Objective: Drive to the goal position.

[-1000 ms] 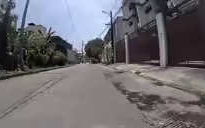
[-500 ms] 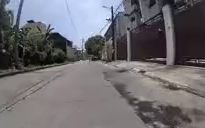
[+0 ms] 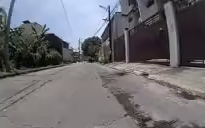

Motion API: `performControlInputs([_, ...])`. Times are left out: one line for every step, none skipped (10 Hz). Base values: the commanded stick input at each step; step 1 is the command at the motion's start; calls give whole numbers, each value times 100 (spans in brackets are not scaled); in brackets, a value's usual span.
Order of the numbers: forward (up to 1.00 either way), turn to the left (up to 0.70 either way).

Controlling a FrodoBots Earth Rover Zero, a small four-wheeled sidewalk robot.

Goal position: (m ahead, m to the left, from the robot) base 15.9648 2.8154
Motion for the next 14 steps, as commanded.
performControlInputs([100, -3])
performControlInputs([100, -3])
performControlInputs([100, -3])
performControlInputs([100, -3])
performControlInputs([100, -3])
performControlInputs([100, -3])
performControlInputs([100, -3])
performControlInputs([100, -3])
performControlInputs([100, -3])
performControlInputs([100, -3])
performControlInputs([100, -3])
performControlInputs([100, -3])
performControlInputs([100, -3])
performControlInputs([100, -3])
